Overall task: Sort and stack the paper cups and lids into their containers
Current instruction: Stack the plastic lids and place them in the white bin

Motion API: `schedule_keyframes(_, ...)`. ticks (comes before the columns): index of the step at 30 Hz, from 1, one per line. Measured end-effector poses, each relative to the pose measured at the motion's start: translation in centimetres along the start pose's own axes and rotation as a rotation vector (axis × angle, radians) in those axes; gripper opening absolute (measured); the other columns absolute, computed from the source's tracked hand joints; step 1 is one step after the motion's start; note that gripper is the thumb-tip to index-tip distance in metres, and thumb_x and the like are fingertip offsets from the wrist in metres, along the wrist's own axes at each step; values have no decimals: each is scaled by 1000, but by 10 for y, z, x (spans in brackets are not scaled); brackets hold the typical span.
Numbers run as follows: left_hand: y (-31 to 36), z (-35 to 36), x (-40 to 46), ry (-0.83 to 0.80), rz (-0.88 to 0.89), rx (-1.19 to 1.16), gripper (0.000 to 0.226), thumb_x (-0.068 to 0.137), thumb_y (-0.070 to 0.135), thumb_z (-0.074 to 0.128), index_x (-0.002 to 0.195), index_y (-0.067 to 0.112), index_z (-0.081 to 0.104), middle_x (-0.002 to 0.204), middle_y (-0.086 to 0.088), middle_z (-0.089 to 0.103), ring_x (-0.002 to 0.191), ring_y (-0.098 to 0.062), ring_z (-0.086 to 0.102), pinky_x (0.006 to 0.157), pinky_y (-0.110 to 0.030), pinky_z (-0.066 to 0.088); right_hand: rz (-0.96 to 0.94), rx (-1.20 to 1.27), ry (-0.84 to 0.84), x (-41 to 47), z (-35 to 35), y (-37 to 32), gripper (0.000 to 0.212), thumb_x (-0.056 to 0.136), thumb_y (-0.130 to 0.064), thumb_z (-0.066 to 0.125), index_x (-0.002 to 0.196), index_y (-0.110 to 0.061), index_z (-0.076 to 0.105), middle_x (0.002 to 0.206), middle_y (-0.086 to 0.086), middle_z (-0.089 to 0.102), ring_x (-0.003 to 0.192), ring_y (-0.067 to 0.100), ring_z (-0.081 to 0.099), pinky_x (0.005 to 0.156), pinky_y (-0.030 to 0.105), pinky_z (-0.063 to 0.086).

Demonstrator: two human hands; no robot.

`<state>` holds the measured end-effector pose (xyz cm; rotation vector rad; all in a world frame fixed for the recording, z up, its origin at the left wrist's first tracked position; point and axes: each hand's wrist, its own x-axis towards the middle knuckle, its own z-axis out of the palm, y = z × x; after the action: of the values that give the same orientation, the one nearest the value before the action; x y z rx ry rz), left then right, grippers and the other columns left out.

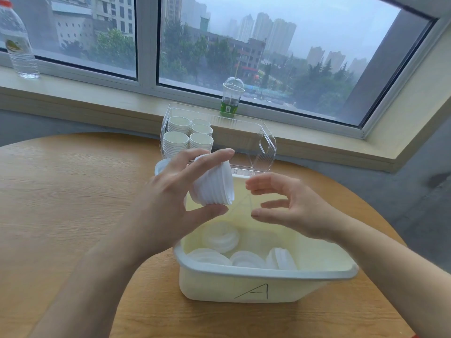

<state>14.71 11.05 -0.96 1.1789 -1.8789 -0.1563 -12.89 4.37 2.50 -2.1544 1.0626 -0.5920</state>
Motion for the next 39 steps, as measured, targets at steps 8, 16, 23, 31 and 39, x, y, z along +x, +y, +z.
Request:
schedule_keyframes(8,-1,-2,-1,25,1,18,80,79,59,74,151,60,39,149,23,47,132,-5,50,102,-42,50,36,-356,-255,15,19,-2,57,84,-46,85,136,-43,59,132,-28,61,121,-7,56,103,26,51)
schedule_keyframes(16,-4,-4,-2,26,0,38,79,83,61,75,153,57,39,149,19,48,129,-6,49,97,-35,46,38,-641,-488,50,43,0,62,90,-42,80,145,-39,51,141,-14,55,124,7,53,104,27,42)
schedule_keyframes(23,-3,-5,-2,-8,-25,40,82,80,58,72,152,61,34,152,18,46,131,-15,53,102,-51,52,57,-695,-565,59,64,16,73,84,-42,85,148,-40,48,141,-14,57,120,13,58,104,32,47)
schedule_keyframes(31,-5,-3,-2,-18,-29,27,81,81,62,71,152,61,34,151,17,47,131,-13,52,102,-52,52,61,-795,-575,58,66,17,84,84,-54,81,156,-30,44,119,-14,51,102,13,49,94,28,43)
schedule_keyframes(39,-3,-2,-2,-19,-43,20,81,79,62,71,151,64,34,149,20,46,129,-11,51,101,-50,52,83,-805,-580,53,64,12,77,81,-55,83,145,-31,49,136,-10,57,114,19,57,97,35,49)
